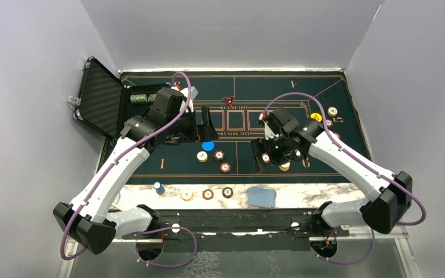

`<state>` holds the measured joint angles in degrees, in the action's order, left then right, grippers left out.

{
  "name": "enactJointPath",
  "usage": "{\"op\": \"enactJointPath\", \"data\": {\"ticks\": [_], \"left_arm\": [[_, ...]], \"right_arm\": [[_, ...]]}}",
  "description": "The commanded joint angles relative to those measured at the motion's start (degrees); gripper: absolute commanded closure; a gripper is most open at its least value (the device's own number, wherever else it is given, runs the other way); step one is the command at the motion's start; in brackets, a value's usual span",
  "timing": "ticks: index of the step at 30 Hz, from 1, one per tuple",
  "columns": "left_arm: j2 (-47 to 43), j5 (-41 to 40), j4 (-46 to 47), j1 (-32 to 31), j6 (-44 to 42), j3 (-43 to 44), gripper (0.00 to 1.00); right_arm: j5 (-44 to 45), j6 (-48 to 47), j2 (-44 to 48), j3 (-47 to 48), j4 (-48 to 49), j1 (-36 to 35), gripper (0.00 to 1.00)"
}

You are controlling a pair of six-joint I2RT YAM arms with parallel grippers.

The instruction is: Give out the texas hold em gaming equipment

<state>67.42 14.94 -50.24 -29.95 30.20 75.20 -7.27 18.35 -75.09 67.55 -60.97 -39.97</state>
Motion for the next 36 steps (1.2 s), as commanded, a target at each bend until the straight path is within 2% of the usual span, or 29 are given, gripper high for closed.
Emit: {"op": "enactJointPath", "data": {"ticks": [1, 3, 6, 11, 14, 15, 17, 20, 23, 27, 36], "left_arm": [[-0.61, 2.91, 2.01, 0.34, -3.23, 0.05, 0.01], [-0.18, 3.17, 1.63, 0.34, -3.81, 0.44, 0.01], [0.14, 2.87, 0.80, 0.36, -4.96, 1.68, 0.01], [0.25, -2.59, -0.82, 0.42, -6.82, 5.34, 0.01], [-0.52, -5.89, -0.64, 0.58, -7.84, 6.77, 0.01], [-0.65, -6.80, -0.84, 0.65, -8.42, 7.37, 0.01], [-1.29, -8.93, -1.08, 0.90, -9.34, 8.35, 0.01], [-2.00, -10.20, -1.18, 1.19, -10.48, 8.86, 0.01], [-1.90, -10.05, -1.22, 1.21, -11.10, 8.76, 0.01], [-1.29, -9.64, -0.90, 1.25, -11.30, 9.00, 0.01], [-0.88, -9.49, -0.69, 1.30, -10.73, 9.00, 0.01]], "right_arm": [[4.44, 0.57, -5.48, 4.02, -0.69, -0.20, 0.00], [3.72, 0.33, -8.10, 5.70, -0.02, -0.16, 0.00], [-1.02, -4.79, -10.58, 6.80, 2.15, -0.44, 0.01], [5.38, -13.80, -12.31, 4.75, 2.00, -9.79, 0.01], [5.22, -20.23, -12.54, 2.31, 5.22, -14.60, 0.01], [2.72, -23.08, -12.65, 1.73, 5.55, -14.88, 0.01], [-1.68, -28.92, -11.94, -0.27, 6.21, -15.01, 0.01], [0.90, -35.39, -9.05, -6.10, 6.30, -15.12, 0.01], [-3.25, -43.10, -3.93, -12.98, 8.44, -16.15, 0.00], [-3.62, -45.58, -0.53, -14.52, 9.92, -16.65, 0.00], [-3.65, -47.83, -4.41, -15.31, 12.96, -16.81, 0.00]]}}
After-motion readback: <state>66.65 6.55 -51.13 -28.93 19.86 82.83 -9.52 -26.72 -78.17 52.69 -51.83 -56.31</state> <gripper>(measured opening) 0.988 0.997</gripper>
